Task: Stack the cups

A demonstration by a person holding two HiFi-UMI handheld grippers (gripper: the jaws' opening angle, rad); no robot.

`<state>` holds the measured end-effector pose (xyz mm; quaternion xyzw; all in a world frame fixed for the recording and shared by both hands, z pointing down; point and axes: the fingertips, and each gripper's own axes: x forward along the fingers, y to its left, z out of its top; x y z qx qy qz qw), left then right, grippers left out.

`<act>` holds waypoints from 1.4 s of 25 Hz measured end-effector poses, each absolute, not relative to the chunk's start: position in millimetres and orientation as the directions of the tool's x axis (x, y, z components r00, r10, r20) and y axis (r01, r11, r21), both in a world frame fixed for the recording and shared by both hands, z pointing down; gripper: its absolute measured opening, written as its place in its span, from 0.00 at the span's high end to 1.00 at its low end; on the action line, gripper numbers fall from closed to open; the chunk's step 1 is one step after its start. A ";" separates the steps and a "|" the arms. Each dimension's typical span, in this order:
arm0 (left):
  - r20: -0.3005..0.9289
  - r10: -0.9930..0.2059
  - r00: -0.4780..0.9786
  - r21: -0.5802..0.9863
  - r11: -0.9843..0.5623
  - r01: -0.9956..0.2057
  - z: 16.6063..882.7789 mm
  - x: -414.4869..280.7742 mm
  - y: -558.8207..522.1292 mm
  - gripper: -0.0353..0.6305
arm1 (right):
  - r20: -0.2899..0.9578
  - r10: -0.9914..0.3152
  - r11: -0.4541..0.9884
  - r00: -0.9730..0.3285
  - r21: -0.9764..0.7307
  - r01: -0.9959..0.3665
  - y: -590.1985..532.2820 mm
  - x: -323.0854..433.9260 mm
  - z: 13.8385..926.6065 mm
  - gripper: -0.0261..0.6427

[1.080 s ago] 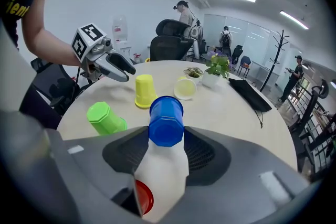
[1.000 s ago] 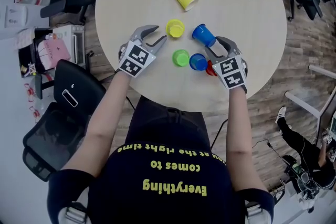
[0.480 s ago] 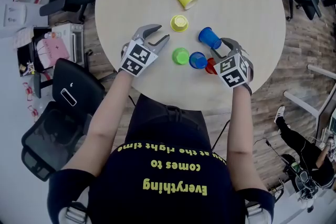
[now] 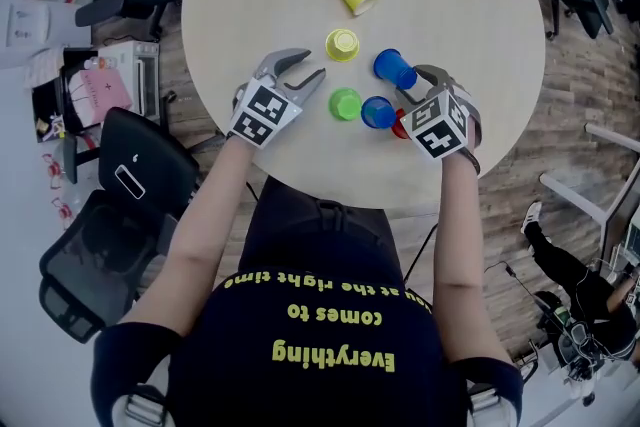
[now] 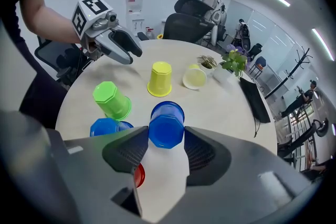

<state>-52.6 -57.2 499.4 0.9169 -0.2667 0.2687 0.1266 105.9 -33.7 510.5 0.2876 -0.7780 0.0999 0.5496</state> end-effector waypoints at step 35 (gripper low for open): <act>0.528 -0.481 0.700 0.100 -0.783 -0.614 481.2 -67.2 -58.6 0.69 | 0.759 -0.432 0.752 -0.487 0.006 -0.659 -68.0 51.2 499.2 0.64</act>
